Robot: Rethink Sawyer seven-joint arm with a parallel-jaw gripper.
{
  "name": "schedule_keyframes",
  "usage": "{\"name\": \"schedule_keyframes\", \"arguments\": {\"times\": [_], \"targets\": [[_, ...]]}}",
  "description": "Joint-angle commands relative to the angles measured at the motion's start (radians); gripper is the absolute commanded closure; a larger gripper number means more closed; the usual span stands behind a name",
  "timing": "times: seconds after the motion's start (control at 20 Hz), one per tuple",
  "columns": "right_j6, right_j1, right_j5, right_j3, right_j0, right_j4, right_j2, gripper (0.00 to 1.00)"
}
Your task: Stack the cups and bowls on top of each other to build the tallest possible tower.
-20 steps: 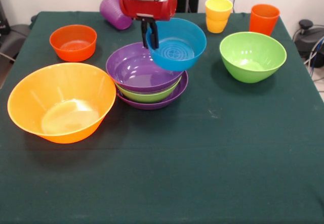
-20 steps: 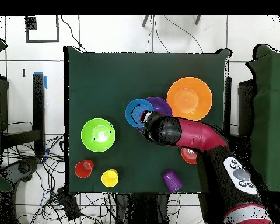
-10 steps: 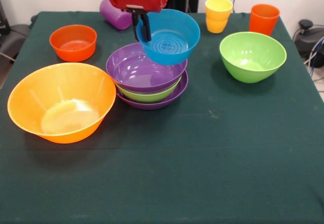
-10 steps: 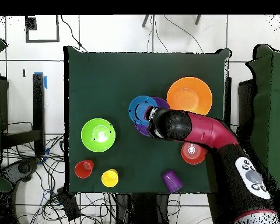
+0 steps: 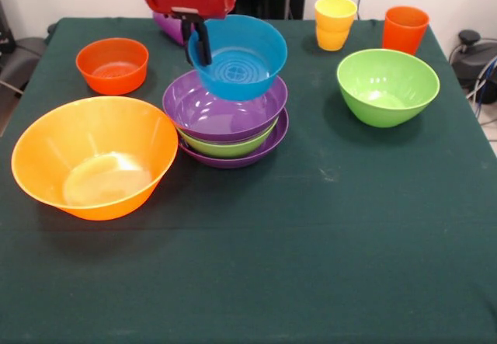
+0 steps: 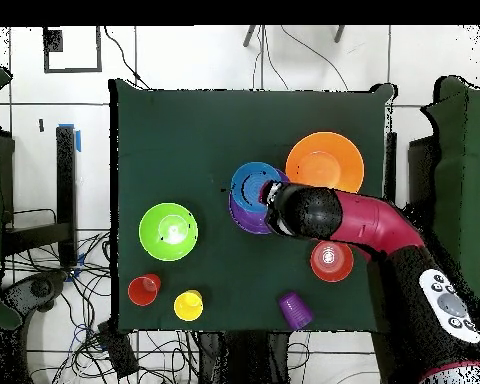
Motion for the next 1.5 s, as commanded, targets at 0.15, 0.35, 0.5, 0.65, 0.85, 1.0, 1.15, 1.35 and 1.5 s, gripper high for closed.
{"name": "schedule_keyframes", "arguments": {"times": [0.15, 0.35, 0.5, 0.65, 0.85, 1.0, 1.15, 1.35, 1.5], "targets": [[-0.209, 0.114, 0.002, -0.067, -0.031, -0.155, 0.078, 1.0], [-0.192, 0.143, -0.029, -0.061, -0.047, -0.193, 0.085, 1.0], [-0.167, 0.147, -0.043, -0.049, -0.049, -0.209, 0.088, 1.0], [-0.143, 0.149, -0.049, -0.043, -0.049, -0.222, 0.094, 1.0], [-0.13, 0.161, -0.059, -0.044, -0.052, -0.236, 0.099, 1.0], [-0.114, 0.17, -0.074, -0.039, -0.052, -0.246, 0.099, 1.0], [-0.108, 0.169, -0.072, -0.038, -0.053, -0.25, 0.103, 1.0], [-0.106, 0.168, -0.068, -0.042, -0.055, -0.252, 0.108, 1.0], [-0.107, 0.167, -0.066, -0.043, -0.057, -0.252, 0.11, 1.0]]}}
